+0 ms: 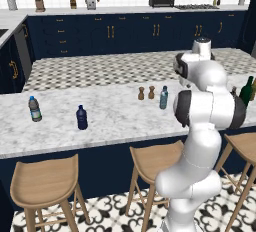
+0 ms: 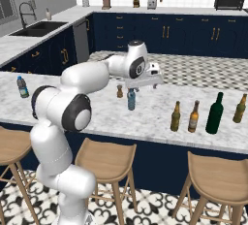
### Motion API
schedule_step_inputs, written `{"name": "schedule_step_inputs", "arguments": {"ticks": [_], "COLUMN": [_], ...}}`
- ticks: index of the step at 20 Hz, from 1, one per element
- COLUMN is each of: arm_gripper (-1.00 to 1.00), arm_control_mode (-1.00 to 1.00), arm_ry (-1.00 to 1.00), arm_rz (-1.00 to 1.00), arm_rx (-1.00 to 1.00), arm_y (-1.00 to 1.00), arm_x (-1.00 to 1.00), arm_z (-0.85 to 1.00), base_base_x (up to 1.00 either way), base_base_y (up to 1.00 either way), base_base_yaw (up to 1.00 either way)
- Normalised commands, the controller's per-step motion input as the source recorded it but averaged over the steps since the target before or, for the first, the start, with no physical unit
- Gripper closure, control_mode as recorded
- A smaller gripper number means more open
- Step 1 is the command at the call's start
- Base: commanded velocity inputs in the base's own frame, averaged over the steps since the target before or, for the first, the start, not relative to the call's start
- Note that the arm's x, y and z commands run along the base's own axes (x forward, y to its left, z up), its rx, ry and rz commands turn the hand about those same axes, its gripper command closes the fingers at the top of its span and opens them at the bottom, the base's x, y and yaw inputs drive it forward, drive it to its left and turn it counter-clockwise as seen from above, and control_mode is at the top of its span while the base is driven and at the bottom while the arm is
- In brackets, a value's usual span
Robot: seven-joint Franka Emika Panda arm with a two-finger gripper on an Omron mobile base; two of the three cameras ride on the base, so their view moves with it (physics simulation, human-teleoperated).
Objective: Move the plastic bottles in the middle to the plastics group, and the glass bottles in the middle to the glass group.
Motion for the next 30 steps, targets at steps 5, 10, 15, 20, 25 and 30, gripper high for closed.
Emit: {"name": "schedule_step_inputs", "arguments": {"ticks": [5, 10, 15, 20, 25, 30], "arm_gripper": [-1.0, -1.0, -1.0, -1.0, -1.0, -1.0], "arm_control_mode": [-1.0, -1.0, -1.0, -1.0, -1.0, -1.0], "arm_ry": [0.05, 0.02, 0.02, 0.01, 0.08, 0.11], "arm_rz": [0.01, 0.01, -0.01, -0.02, -0.01, 0.0], "arm_rx": [0.0, 0.14, 0.18, 0.06, 0.0, 0.0], "arm_y": [0.8, 0.32, 0.11, 0.03, 0.12, 0.1], "arm_x": [0.41, 0.47, 0.41, 0.29, 0.27, 0.36], "arm_z": [-0.08, -0.02, -0.09, -0.2, -0.32, -0.36], "base_base_x": [0.0, 0.0, 0.0, 0.0, 0.0, 0.0], "base_base_y": [0.0, 0.0, 0.0, 0.0, 0.0, 0.0], "base_base_yaw": [0.0, 0.0, 0.0, 0.0, 0.0, 0.0]}}
